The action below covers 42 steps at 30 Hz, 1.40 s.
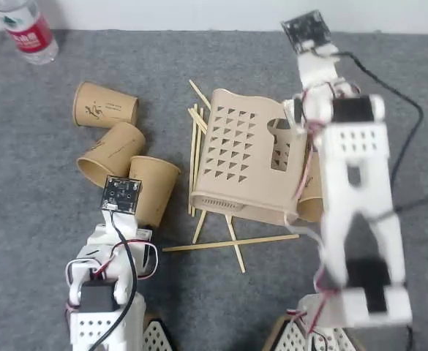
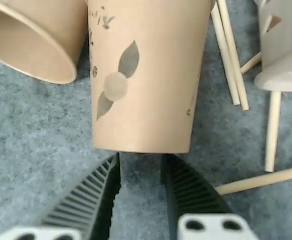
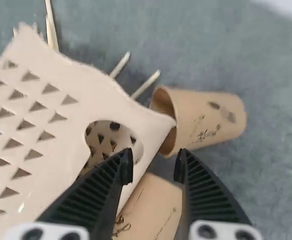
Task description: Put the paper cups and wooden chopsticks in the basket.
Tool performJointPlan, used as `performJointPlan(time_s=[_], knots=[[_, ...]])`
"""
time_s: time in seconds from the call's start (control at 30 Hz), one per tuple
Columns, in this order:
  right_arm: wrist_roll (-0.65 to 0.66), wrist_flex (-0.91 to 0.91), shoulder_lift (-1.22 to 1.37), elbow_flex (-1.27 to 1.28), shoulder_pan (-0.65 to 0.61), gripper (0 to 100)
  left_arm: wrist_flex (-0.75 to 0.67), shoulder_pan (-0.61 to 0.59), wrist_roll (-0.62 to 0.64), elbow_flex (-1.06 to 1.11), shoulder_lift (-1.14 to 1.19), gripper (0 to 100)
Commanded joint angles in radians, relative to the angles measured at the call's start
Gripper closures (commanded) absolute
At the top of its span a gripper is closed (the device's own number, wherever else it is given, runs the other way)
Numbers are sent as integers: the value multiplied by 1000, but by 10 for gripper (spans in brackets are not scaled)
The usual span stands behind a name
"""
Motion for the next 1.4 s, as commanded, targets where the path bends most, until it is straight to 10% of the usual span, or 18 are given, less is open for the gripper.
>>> performJointPlan(time_s=[0.0,0.23,0.5,1.37], knots=[[21,191,203,-361,-2,841,5,3,-9,-5,-12,870],[38,389,541,-822,-8,840,5,3,-9,-5,-12,870],[387,455,765,-1102,-4,840,5,3,-9,-5,-12,870],[575,466,552,-712,-58,727,0,3,-9,-5,-12,870]])
